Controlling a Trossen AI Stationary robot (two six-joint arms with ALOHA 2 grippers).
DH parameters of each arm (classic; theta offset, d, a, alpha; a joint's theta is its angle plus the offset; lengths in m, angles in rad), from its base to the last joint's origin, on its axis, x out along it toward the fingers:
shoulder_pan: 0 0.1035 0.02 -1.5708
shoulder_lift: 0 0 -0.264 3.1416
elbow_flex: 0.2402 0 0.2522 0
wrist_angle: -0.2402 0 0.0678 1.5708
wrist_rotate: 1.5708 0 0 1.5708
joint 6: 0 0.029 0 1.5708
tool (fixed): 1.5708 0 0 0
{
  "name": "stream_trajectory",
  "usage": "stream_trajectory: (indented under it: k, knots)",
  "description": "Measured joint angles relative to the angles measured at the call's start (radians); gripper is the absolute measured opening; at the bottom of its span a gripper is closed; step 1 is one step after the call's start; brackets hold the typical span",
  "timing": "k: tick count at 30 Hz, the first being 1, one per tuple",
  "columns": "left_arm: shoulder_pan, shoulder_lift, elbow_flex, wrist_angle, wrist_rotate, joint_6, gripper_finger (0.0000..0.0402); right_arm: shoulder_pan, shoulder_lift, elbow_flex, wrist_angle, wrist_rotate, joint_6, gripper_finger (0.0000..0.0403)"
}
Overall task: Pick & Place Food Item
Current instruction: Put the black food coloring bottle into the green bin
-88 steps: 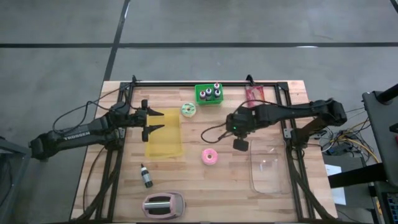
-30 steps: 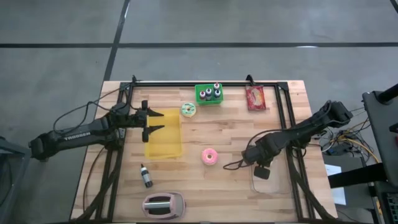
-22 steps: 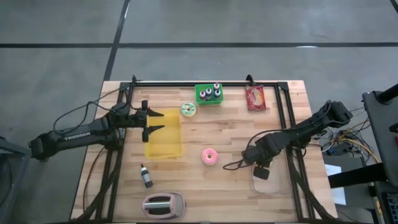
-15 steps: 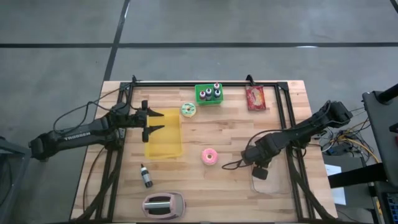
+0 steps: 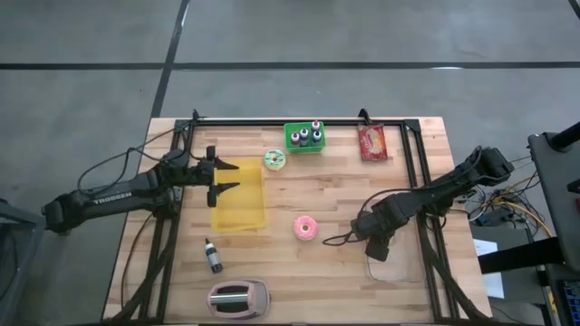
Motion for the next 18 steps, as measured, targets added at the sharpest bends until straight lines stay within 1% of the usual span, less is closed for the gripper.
stream_trajectory:
  k: [4,7,13,18]
  knots:
    - [0.000,0.000,0.000,0.000,0.000,0.000,0.0257,0.000,0.000,0.000,-0.017,0.058,0.022,0.0175]
    - [0.000,0.000,0.000,0.005,0.000,-0.001,0.0257,-0.001,-0.001,0.000,-0.065,0.090,0.036,0.0187]
    - [-0.002,0.000,0.026,0.015,0.008,-0.048,0.0257,-0.001,-0.032,0.020,-0.105,0.184,0.054,0.0191]
    - [-0.037,0.000,0.084,0.012,0.015,-0.088,0.0257,0.000,-0.086,0.065,-0.145,0.301,0.053,0.0191]
